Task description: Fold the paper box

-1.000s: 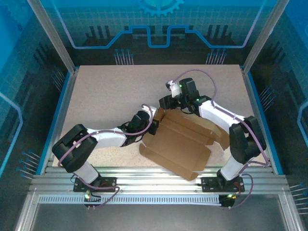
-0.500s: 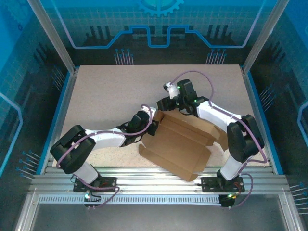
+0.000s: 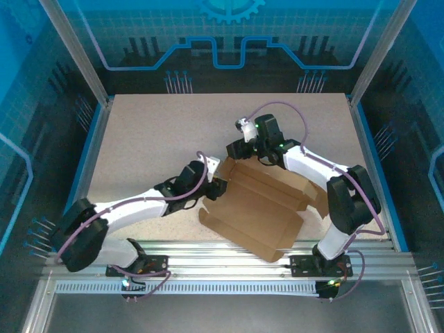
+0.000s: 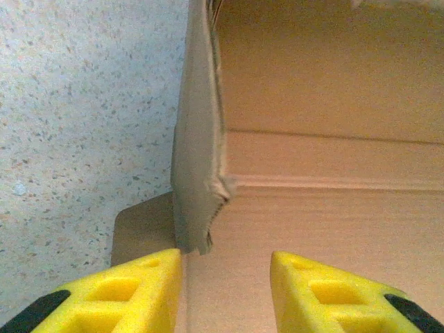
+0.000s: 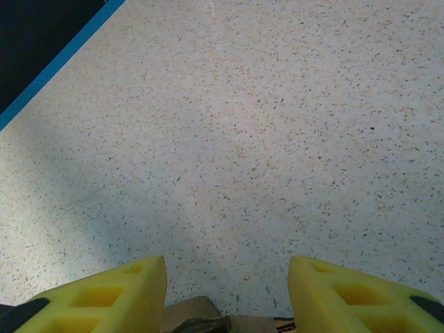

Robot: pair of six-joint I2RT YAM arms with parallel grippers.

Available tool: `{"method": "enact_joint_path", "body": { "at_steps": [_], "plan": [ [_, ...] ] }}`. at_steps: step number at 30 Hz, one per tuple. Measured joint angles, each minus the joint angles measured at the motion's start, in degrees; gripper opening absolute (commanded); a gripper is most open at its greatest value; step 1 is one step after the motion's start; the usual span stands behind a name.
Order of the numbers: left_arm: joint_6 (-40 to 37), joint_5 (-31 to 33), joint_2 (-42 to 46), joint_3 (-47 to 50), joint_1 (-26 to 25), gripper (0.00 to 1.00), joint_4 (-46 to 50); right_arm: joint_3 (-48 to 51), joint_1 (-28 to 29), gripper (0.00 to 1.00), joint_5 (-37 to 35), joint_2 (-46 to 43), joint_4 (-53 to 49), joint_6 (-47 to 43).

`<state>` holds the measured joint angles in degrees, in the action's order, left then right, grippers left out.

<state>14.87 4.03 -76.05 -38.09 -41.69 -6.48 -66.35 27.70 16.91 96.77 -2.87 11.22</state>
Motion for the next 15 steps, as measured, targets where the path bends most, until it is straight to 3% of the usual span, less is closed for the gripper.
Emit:
{"method": "enact_joint_path", "body": {
  "at_steps": [4, 9, 12, 15],
  "plan": [
    [-0.2, -1.33, 6.64, 0.0, 1.6, 0.47, 4.26, 0.0, 0.0, 0.49, 0.0, 0.0, 0.02, -0.31],
    [1.31, -6.73, 13.0, 2.71, 9.46, 0.58, 5.6, 0.07, 0.0, 0.49, 0.02, 0.0, 0.39, -0.37],
    [1.97, -11.8, 12.35, 5.88, 14.91, 0.58, 3.23, 0.15, 0.0, 0.49, 0.17, 0.0, 0.5, -0.37],
    [1.16, -14.8, 8.41, 7.45, 16.81, 0.59, 1.2, 0.15, 0.0, 0.49, 0.26, 0.0, 0.57, -0.37]
  ]
}}
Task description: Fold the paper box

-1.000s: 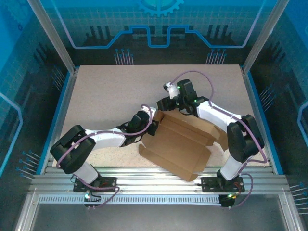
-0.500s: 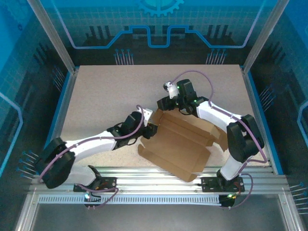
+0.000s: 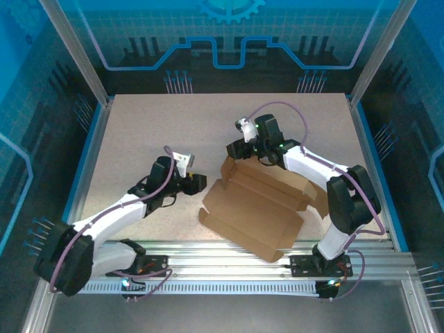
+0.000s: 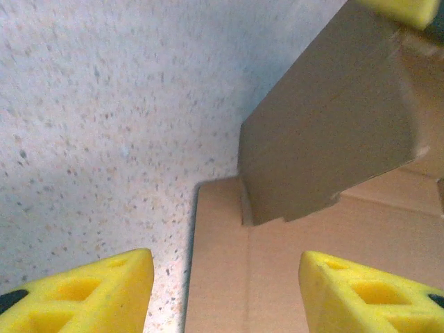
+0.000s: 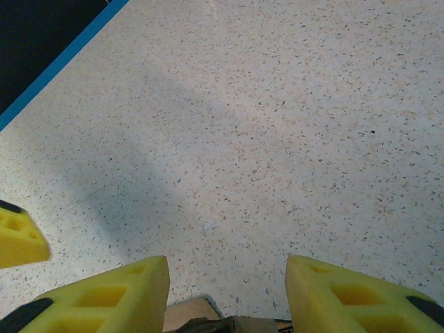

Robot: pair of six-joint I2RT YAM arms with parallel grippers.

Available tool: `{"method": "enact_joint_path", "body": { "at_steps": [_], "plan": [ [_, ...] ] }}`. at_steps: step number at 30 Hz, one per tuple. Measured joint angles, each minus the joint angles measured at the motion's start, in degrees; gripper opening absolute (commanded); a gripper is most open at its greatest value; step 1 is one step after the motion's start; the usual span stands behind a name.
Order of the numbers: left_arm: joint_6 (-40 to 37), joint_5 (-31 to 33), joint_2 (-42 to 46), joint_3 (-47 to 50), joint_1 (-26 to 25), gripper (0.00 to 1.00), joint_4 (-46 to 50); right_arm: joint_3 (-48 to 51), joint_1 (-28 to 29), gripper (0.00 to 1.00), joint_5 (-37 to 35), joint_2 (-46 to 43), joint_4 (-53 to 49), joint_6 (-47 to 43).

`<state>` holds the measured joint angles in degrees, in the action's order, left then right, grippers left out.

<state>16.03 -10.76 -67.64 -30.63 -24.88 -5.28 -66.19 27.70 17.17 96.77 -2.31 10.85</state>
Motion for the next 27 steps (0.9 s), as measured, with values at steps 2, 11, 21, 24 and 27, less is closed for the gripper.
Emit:
{"method": "enact_joint_path", "body": {
  "at_steps": [2, 11, 21, 24, 27],
  "plan": [
    [-1.14, -2.12, -3.48, 0.0, 0.31, 0.59, -2.1, 0.0, 0.0, 0.48, 0.15, 0.0, 0.0, 0.0],
    [-2.45, -8.24, -15.3, -2.71, -0.66, 0.61, -12.63, 0.0, 0.0, 0.46, 1.38, 0.02, -0.17, 0.22],
    [-5.22, -8.33, -22.25, -10.47, -4.81, 0.59, -15.39, 0.0, -0.31, 0.43, 4.39, 0.42, 0.02, 2.19],
    [-6.6, -7.54, -23.93, -12.46, -5.27, 0.59, -15.13, 0.0, -0.81, 0.42, 6.08, 0.94, 0.5, 3.13],
    [-7.93, -6.21, -25.51, -14.43, -6.14, 0.57, -14.69, 0.0, -1.42, 0.41, 7.93, 1.31, 0.98, 4.24]
  ]
}}
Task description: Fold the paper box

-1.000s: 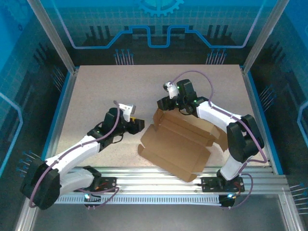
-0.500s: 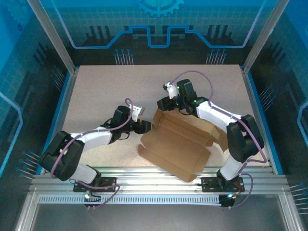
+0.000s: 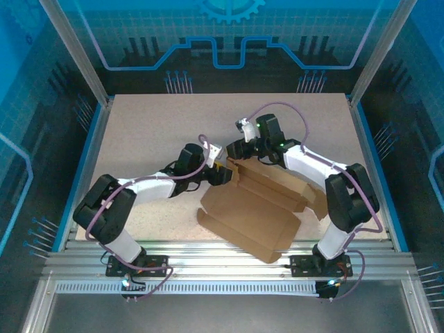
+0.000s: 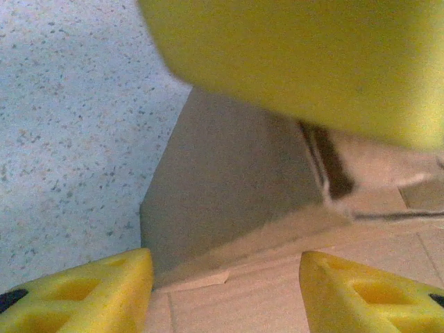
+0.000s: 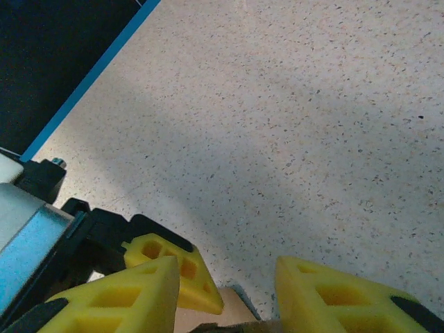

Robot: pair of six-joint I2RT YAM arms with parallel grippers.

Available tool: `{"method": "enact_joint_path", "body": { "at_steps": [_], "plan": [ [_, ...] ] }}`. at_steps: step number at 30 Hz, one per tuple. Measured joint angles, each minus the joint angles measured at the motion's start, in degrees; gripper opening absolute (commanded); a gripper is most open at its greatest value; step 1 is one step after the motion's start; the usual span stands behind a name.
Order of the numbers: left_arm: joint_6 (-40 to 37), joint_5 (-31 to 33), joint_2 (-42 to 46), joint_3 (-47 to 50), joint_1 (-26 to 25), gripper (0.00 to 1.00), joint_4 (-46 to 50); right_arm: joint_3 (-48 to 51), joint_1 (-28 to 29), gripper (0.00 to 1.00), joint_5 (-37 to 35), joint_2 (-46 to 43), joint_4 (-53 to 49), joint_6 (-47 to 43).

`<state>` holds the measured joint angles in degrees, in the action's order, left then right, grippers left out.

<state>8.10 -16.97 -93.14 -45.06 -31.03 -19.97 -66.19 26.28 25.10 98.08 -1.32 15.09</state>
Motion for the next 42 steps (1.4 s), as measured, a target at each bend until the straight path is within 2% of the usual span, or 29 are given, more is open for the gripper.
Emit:
{"method": "enact_joint_path", "body": {
  "at_steps": [9, 20, 26, 35, 42],
  "plan": [
    [-2.73, 7.1, -3.85, -3.48, -2.45, 0.48, -0.31, 0.52, -1.9, 0.38, 3.1, 0.94, 2.38, 3.17],
    [-3.63, 12.5, -7.15, -6.12, -3.45, 0.27, -2.69, 0.52, -3.39, 0.35, 4.0, 1.75, 4.44, 5.88],
    [-4.83, 18.93, -7.74, -6.67, -5.33, 0.15, -3.13, 0.52, -3.63, 0.33, 4.09, 2.19, 5.53, 7.06],
    [-6.16, 27.56, -9.07, -7.15, -8.15, 0.12, -5.16, 0.52, -4.26, 0.33, 3.85, 2.23, 5.9, 7.58],
    [-5.44, 30.27, -8.76, -5.77, -8.9, 0.13, -7.06, -0.85, -4.39, 0.43, 3.54, 2.19, 2.16, 8.44]
  ]
}}
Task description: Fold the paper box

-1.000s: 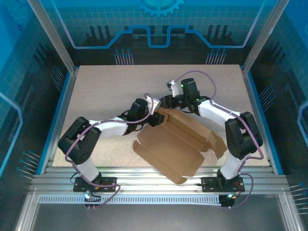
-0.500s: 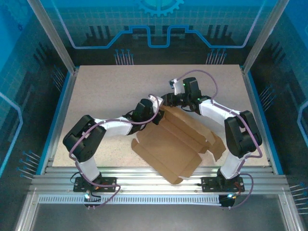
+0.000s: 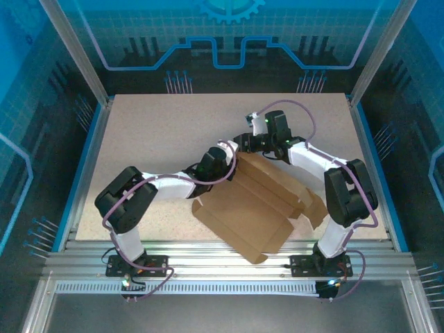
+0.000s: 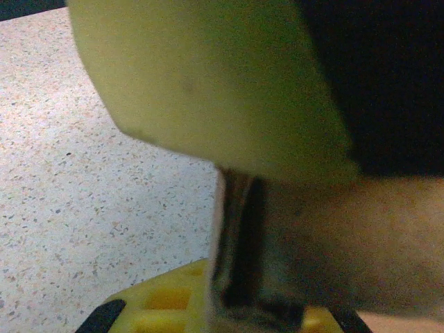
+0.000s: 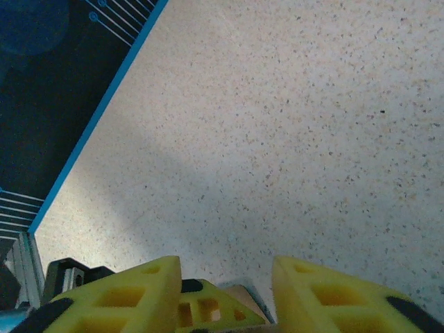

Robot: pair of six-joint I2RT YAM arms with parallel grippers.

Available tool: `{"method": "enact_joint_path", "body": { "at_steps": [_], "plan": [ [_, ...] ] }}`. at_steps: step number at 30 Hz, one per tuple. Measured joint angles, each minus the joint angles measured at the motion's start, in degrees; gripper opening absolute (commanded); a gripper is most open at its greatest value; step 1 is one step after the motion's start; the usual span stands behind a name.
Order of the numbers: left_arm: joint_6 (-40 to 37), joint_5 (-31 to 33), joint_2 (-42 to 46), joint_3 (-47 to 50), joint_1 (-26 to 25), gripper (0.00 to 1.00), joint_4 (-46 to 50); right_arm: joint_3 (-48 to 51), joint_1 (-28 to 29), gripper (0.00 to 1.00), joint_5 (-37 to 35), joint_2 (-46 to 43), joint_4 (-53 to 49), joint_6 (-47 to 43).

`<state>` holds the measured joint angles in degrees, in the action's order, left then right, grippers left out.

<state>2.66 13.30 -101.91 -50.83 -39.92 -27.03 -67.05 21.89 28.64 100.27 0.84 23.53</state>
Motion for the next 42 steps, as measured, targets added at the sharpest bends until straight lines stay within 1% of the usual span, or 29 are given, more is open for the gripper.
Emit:
{"method": "enact_joint_path", "body": {
  "at_steps": [3, 5, 12, 15, 17, 20, 23, 29, 33, 42],
  "plan": [
    [0.22, 1.46, 1.27, 1.95, -0.59, 0.13, -1.05, -1.14, 0.17, 0.47, -0.37, -0.7, -4.22, 0.11],
    [0.61, 3.52, 2.78, 4.09, -0.79, 0.13, -1.38, -1.68, 0.17, 0.49, -0.33, -2.19, -8.07, 0.33],
    [4.59, 11.54, 9.09, 11.87, -0.37, 0.15, -1.73, -3.48, -0.44, 0.58, -0.59, -11.52, -19.41, -1.38],
    [6.05, 14.93, 11.72, 14.58, -0.37, 0.16, -0.59, -3.45, -1.68, 0.59, -3.32, -15.56, -24.72, -3.3],
    [7.08, 17.49, 13.11, 15.76, -0.35, 0.17, 1.46, -2.91, -2.82, 0.57, -5.79, -18.01, -28.02, -4.2],
    [9.2, 20.5, 15.02, 17.55, -0.33, 0.17, 3.67, 0.37, -4.26, 0.55, -9.25, -22.43, -31.8, -4.5],
    [11.06, 22.56, 17.42, 19.12, -0.33, 0.18, 5.92, 4.17, -4.55, 0.56, -11.54, -26.99, -34.88, -4.24],
    [13.49, 24.33, 20.61, 21.99, -0.33, 0.18, 9.22, 10.32, -4.57, 0.57, -15.23, -32.09, -35.71, -2.4],
    [14.19, 24.63, 22.08, 22.75, -0.33, 0.18, 10.47, 12.0, -4.57, 0.57, -16.65, -32.11, -35.04, -1.2],
    [15.3, 24.65, 22.75, 22.97, -0.9, 0.18, 11.82, 12.63, -4.55, 0.58, -17.94, -31.61, -29.38, -0.15]
  ]
}}
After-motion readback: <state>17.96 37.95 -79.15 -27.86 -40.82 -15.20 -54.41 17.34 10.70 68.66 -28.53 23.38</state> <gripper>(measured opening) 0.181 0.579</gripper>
